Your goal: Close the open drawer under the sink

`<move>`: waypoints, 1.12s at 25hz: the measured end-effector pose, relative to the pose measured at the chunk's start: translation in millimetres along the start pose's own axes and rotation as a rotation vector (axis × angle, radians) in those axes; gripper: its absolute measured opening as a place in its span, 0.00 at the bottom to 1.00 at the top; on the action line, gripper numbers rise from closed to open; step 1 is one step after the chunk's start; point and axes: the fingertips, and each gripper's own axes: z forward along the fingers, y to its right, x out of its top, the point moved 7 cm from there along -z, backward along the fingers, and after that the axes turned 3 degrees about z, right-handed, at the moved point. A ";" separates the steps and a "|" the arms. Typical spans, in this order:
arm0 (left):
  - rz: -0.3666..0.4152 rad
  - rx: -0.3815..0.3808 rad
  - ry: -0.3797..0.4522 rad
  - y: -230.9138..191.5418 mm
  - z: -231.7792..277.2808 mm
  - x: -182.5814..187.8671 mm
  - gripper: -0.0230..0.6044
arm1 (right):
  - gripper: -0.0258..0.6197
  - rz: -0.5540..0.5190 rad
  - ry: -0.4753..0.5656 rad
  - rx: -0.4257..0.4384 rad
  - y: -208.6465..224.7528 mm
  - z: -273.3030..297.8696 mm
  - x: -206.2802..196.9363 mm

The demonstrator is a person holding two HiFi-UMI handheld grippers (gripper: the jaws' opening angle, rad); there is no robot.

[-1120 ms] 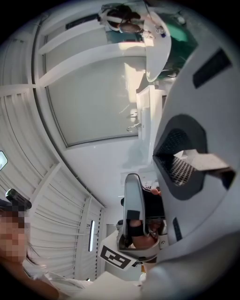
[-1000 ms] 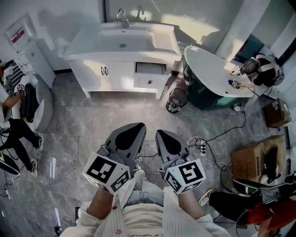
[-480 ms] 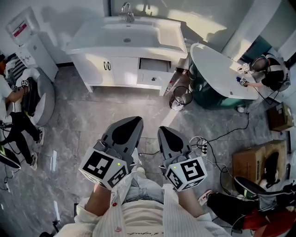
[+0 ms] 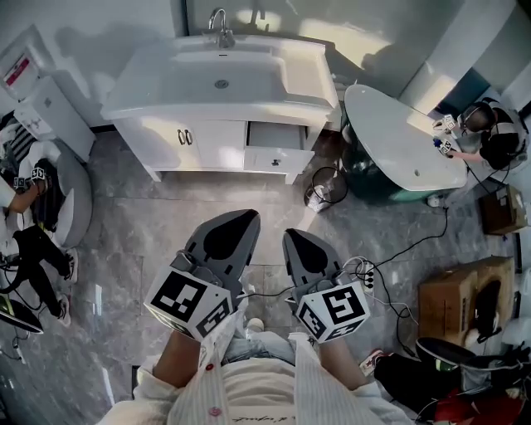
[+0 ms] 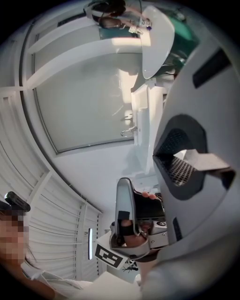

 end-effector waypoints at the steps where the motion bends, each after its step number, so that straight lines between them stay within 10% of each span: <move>1: 0.002 -0.004 -0.001 -9.8 9.0 3.3 0.07 | 0.05 -0.002 0.003 -0.003 4.4 11.5 4.5; 28: 0.021 -0.076 -0.091 -166.1 118.8 21.8 0.07 | 0.05 0.058 -0.033 -0.098 74.5 189.0 40.8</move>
